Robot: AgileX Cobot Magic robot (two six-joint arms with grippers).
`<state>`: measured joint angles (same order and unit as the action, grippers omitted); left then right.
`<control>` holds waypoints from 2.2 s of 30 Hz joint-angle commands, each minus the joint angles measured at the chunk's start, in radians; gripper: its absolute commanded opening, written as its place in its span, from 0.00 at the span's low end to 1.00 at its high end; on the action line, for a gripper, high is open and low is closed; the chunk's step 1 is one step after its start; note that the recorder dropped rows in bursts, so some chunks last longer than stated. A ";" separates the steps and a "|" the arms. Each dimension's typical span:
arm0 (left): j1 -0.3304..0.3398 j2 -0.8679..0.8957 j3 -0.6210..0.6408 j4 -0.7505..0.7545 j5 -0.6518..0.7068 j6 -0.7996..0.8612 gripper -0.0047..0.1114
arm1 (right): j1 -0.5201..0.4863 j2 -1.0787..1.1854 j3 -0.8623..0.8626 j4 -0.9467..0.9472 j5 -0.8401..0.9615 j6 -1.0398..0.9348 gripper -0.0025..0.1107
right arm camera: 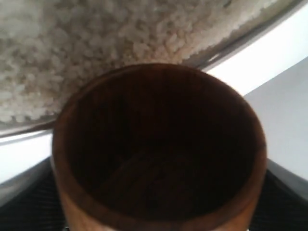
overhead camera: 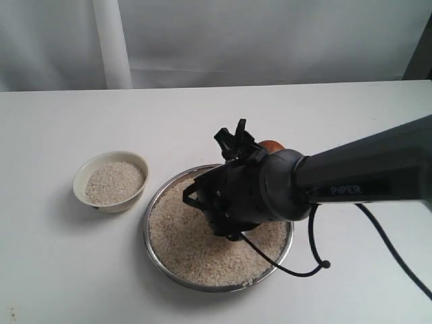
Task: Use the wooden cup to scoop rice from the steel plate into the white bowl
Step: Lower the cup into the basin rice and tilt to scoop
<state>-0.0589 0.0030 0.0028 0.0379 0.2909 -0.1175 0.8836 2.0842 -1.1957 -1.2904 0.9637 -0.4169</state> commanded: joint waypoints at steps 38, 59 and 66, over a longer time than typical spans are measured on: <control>-0.004 -0.003 -0.003 -0.005 -0.005 -0.003 0.04 | 0.142 0.030 -0.028 0.135 -0.035 0.001 0.02; -0.004 -0.003 -0.003 -0.005 -0.005 -0.005 0.04 | 0.143 -0.009 -0.028 0.268 -0.060 0.054 0.02; -0.004 -0.003 -0.003 -0.005 -0.005 -0.002 0.04 | 0.117 -0.029 -0.028 0.390 -0.183 0.054 0.02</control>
<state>-0.0589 0.0030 0.0028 0.0379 0.2909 -0.1175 1.0133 2.0705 -1.2183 -0.9819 0.8696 -0.3698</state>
